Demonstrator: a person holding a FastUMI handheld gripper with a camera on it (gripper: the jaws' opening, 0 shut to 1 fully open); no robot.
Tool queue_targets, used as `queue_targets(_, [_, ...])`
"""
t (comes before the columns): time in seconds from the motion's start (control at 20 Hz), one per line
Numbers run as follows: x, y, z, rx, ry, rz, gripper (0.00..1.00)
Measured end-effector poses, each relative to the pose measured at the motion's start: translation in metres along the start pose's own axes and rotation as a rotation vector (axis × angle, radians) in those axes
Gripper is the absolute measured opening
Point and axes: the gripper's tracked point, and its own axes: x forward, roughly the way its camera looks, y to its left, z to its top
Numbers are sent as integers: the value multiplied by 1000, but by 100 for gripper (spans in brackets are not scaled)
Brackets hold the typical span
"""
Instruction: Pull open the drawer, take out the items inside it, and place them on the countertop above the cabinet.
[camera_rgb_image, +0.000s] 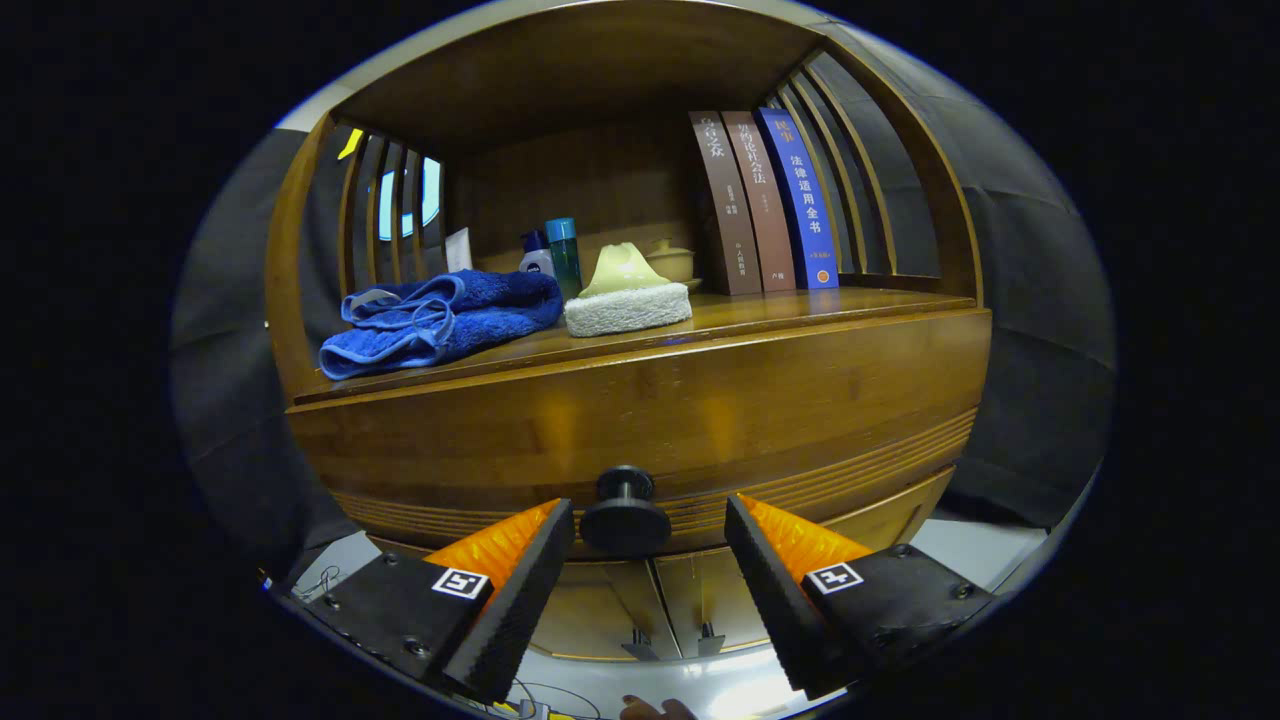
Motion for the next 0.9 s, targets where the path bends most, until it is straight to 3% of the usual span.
queue_targets(0.25, [-33,4,37,-28,-47,7,100])
queue_targets(0.75, [-127,25,224,-115,-252,5,99])
queue_targets(0.9, [-158,35,271,-84,-313,18,99])
